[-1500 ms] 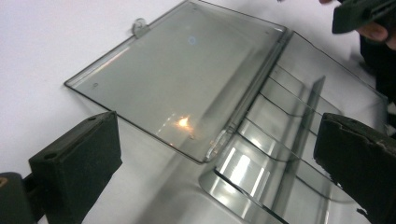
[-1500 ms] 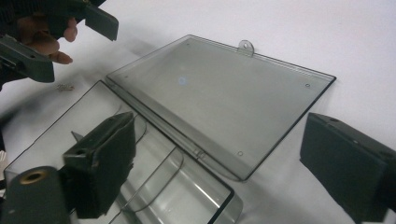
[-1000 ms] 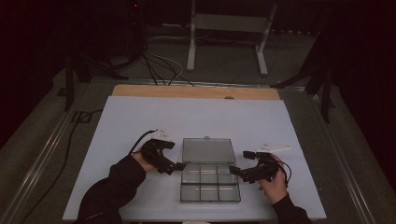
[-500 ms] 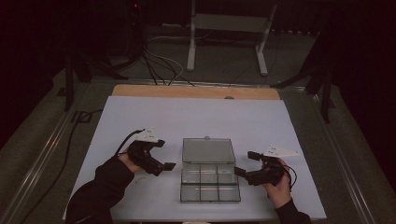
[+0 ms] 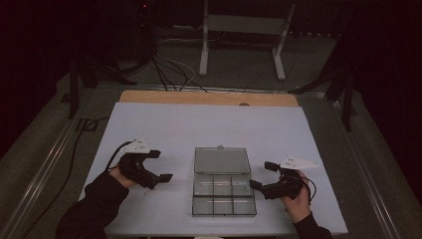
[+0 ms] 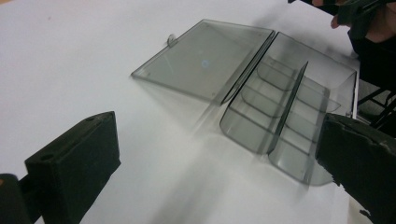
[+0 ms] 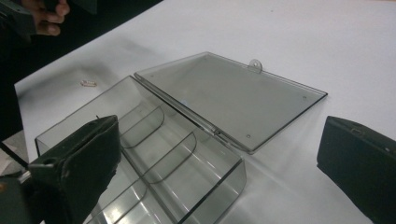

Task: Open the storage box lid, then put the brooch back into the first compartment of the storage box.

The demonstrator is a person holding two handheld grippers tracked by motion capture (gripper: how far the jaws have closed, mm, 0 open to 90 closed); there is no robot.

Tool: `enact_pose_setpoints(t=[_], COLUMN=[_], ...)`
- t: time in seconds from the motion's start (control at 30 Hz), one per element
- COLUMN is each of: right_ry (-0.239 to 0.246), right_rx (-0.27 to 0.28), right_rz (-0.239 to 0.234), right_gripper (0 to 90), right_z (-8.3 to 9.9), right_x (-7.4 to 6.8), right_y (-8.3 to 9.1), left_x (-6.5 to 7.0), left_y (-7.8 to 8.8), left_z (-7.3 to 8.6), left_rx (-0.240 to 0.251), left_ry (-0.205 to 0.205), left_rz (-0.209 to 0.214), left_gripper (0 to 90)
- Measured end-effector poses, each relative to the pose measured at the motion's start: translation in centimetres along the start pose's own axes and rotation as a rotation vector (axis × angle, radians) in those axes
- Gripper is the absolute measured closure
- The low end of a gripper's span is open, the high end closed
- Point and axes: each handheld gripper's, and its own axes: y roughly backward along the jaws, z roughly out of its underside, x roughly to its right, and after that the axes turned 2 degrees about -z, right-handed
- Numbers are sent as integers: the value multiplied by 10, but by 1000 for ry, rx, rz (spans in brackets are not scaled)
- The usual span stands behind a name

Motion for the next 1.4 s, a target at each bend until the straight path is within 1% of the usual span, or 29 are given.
enact_pose_setpoints(t=[0.07,0.13,0.3,0.43,0.57,0.6,0.73,0.8,0.83,0.87,0.9,0.93,1.0,1.07,1.13,1.17,1.23,1.33,1.4], right_ry=[-5,-6,-11,-17,-11,-12,-11,-11,-12,-12,-10,-10,-11,-12,-13,-14,-14,-12,-12], right_rx=[-2,-4,-2,-5,-2,-2,-4,-7,-7,-9,-11,-12,-11,-13,-11,-11,-10,-12,-12], right_rz=[-6,-6,-15,-17,-16,-17,-19,-22,-25,-24,-23,-23,-21,-18,-18,-19,-20,-21,-21], right_gripper=[0,0,0,0,0,0,0,0,0,0,0,0,0,0,0,0,0,0,0], right_z=[0,0,0,1,0,0,0,0,0,0,0,0,0,0,0,0,0,0,0], right_x=[0,0,2,2,2,2,2,3,3,3,3,3,3,4,4,4,4,3,3], right_y=[-1,-1,-1,-1,-1,-1,-1,-1,-1,-2,-2,-2,-2,-1,-1,-1,-1,-1,-1], left_x=[-2,-2,-1,-3,-6,-6,-5,-5,-6,-6,-7,-6,-4,-3,-3,-2,-1,-1,-1], left_y=[4,8,11,13,12,11,12,13,13,13,13,13,12,11,11,11,10,7,6], left_z=[6,12,28,39,49,52,61,63,65,66,67,67,69,70,70,72,74,75,76], left_rx=[0,6,-5,-14,-56,-64,-88,-92,-96,-98,-103,-113,-142,-153,-155,-166,-171,-189,-193], left_ry=[9,6,19,57,112,116,117,126,128,130,139,141,124,132,133,119,100,87,87], left_rz=[-13,-18,-30,-37,-72,-81,-117,-116,-124,-126,-133,-141,-148,-152,-159,-151,-147,-154,-154], left_gripper=[9,20,20,20,20,21,60,75,76,91,129,167,167,176,208,208,271,330,367])
